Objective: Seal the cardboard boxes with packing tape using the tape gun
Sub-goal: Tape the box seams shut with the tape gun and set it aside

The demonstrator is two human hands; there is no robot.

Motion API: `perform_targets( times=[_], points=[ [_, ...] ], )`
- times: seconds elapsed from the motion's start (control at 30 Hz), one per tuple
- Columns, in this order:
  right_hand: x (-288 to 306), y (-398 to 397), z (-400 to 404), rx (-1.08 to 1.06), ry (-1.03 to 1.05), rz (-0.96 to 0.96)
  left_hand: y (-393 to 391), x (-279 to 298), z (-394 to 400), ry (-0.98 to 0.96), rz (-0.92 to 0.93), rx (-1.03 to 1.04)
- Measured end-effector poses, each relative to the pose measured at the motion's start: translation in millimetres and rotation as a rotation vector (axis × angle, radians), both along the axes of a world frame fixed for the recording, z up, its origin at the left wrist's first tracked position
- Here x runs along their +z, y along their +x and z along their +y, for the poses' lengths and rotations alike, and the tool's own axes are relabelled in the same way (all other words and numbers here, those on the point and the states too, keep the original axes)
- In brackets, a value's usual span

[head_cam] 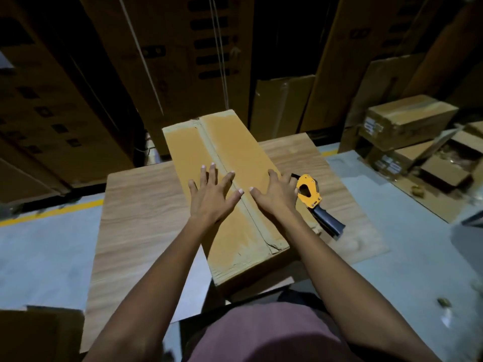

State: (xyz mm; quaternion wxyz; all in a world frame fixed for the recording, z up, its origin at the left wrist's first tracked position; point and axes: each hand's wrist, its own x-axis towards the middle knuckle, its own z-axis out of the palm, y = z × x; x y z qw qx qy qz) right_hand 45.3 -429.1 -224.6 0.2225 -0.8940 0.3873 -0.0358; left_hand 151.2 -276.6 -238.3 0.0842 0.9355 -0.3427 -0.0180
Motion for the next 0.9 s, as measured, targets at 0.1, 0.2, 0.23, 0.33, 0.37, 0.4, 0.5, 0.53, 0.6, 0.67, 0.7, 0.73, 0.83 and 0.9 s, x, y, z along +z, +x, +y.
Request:
perform_targets(
  times=[0.1,0.2,0.23,0.33,0.37,0.4,0.5,0.53,0.6,0.67,0.7,0.73,0.83,0.9],
  points=[
    [7.8,-1.8,-24.1,-0.128,0.242,-0.276,1.4,-2.1,-1.3,0.04,0.021,0.011],
    [9.8,-5.6,-58.9,-0.356,0.462,-0.481,-0.1,-3.5,-2.2,0.037,0.022,0.047],
    [3.9,-7.4,-72.3,-0.422,0.501,-0.478,-1.1,-3.4,-2.3,0.041,0.028,0.068],
    [-33.6,-19.8,-109.9,-0.571,0.498,-0.273,-3.7,-3.3,-4.4,0.039,0.043,0.189],
    [-48.8,-25.8,-117.4,-0.594,0.463,-0.135,-3.2,-3.2,-6.0,0.034,0.048,0.228],
    [-66.1,-32.7,-122.5,-0.592,0.42,-0.014,-2.6,-2.9,-7.5,0.029,0.054,0.26],
    [-102.3,-51.7,-118.3,-0.617,0.372,0.144,-3.2,-2.9,-8.8,0.024,0.051,0.306],
    [-108.3,-54.5,-115.8,-0.636,0.345,0.173,-3.4,-2.4,-9.1,0.027,0.048,0.314],
    [-112.8,-58.5,-119.9,-0.599,0.258,0.267,-3.7,-1.5,-10.5,0.029,0.048,0.334],
    [-103.5,-58.3,-130.3,-0.519,0.294,0.322,-5.0,-1.0,-11.8,0.031,0.051,0.357],
    [-102.6,-56.9,-135.7,-0.489,0.347,0.328,-5.4,-1.3,-12.7,0.033,0.054,0.369],
    [-100.7,-55.4,-139.9,-0.438,0.395,0.302,-5.4,-1.4,-13.4,0.036,0.059,0.378],
    [-92.0,-46.8,-142.2,-0.359,0.499,0.162,-5.6,-1.5,-14.9,0.042,0.072,0.392],
    [-86.9,-37.1,-146.9,-0.342,0.525,0.108,-6.0,-1.1,-15.3,0.038,0.088,0.399]
  ],
)
